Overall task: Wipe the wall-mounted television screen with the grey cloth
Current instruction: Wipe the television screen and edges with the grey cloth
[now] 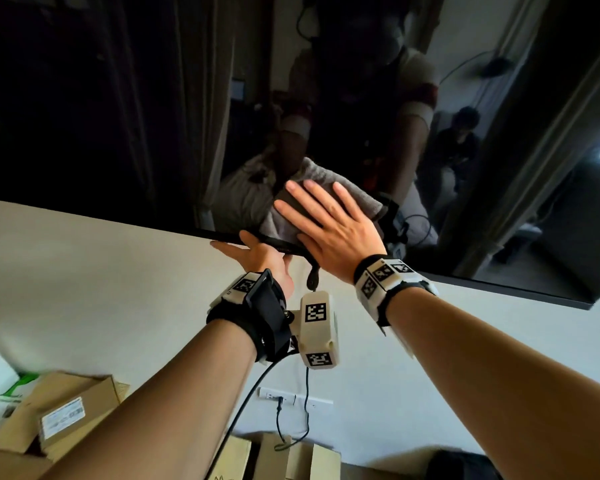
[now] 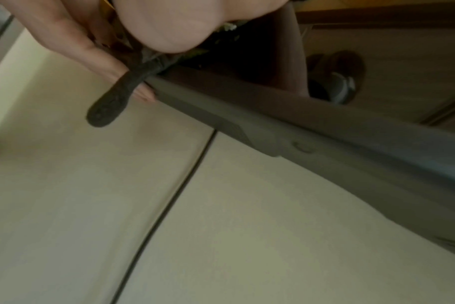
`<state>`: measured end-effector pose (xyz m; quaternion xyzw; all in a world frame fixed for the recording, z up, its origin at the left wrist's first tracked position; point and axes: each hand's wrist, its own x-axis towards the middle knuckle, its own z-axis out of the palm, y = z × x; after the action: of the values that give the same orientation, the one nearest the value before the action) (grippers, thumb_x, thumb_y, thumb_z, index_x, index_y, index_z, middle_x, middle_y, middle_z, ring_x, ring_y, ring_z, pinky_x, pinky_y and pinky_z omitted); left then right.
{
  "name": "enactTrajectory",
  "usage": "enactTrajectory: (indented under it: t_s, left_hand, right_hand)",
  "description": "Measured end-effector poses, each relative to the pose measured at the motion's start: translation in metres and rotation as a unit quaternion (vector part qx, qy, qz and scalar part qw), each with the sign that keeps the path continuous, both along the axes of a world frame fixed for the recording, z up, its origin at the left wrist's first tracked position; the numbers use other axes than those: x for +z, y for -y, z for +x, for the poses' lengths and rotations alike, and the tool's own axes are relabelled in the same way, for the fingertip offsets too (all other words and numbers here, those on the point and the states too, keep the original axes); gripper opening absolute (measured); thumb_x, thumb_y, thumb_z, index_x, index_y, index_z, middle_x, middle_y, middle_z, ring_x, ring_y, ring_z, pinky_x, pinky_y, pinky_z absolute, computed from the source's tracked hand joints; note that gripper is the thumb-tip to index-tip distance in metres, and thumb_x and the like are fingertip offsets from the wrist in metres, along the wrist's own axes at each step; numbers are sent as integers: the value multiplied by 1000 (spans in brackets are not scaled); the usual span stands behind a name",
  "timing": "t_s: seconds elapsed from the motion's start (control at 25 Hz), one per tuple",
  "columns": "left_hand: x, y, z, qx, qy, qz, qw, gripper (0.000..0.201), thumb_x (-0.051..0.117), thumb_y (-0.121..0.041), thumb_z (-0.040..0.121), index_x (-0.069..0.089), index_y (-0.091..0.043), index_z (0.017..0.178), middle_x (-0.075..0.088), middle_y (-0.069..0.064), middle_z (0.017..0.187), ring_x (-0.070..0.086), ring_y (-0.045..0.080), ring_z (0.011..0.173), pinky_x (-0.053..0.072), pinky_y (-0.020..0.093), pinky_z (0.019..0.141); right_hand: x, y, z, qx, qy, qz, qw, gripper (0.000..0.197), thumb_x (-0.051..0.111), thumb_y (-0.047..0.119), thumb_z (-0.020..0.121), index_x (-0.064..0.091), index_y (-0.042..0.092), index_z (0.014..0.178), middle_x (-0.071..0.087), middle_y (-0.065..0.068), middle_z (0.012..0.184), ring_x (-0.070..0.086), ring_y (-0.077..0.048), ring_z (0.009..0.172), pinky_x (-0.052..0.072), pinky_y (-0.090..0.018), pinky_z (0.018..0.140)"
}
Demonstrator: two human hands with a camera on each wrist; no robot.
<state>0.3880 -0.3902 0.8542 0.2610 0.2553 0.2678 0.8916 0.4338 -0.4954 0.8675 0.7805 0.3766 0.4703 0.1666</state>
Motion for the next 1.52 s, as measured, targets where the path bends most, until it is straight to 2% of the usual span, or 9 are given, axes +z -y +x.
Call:
enactTrajectory:
  t_s: [0.08,0.24,0.36,0.48,0.6,0.76,1.08,1.24,1.52]
  left_hand:
    - [1,15,-4,-24,-9,0,1000,57,27,-32,108,-3,-50,153,35,-4,159,52,24,133,46,39,91]
    - [-8,27,4,-21,2,7,1000,45,26,-34,107,23,-38,152,44,2,154,51,31,134,49,40,94]
    - [-6,38,7,-42,-6,-7,999,42,27,-38,107,31,-33,149,47,3,150,57,32,125,54,37,83]
    - [-5,62,3,-70,-10,-1,997,42,28,-37,107,32,-29,148,45,5,151,59,28,115,48,39,90]
    - [-9,79,5,-94,-41,41,994,43,24,-34,107,31,-25,149,40,7,155,51,27,133,47,38,101]
    - [-9,103,12,-61,-31,1,998,40,28,-35,107,35,-25,145,45,8,150,55,29,128,48,39,90]
    - [-11,172,15,-109,-44,19,993,41,26,-31,108,37,-27,147,43,7,154,51,27,134,45,37,97]
    - [-12,186,25,-80,-44,-17,996,49,27,-47,105,34,-29,150,46,4,152,57,29,126,52,40,88]
    - [-1,231,16,-81,-44,-37,995,46,28,-43,106,32,-31,149,44,3,152,55,29,129,46,41,90]
  right_hand:
    - [1,-2,-3,7,-6,6,1000,60,39,31,98,16,27,153,14,-2,160,12,-21,148,0,-41,120]
    - [2,-19,-1,20,-26,23,999,58,37,29,99,16,27,153,14,-2,160,11,-21,148,-3,-40,120]
    - [2,27,3,-7,-5,7,1000,58,38,34,100,16,28,153,15,1,160,12,-19,147,0,-39,120]
    - [-1,59,-2,-19,0,15,1000,58,41,36,99,19,29,153,17,1,160,13,-19,147,-1,-40,120]
    - [-2,50,2,12,-12,31,999,59,41,33,99,19,28,153,17,0,160,12,-20,147,0,-40,120]
    - [-1,100,6,-5,3,25,1000,60,41,35,99,16,28,153,13,1,160,12,-19,147,0,-39,120]
    - [3,151,6,-3,-11,2,1000,60,38,33,99,13,29,153,9,1,161,6,-19,148,-2,-39,121]
    - [0,215,8,-28,13,-6,1000,60,40,38,99,15,31,153,4,3,160,7,-20,147,-3,-39,121]
    - [-3,219,13,5,5,6,1000,57,37,35,100,15,30,153,10,2,160,10,-19,147,1,-39,121]
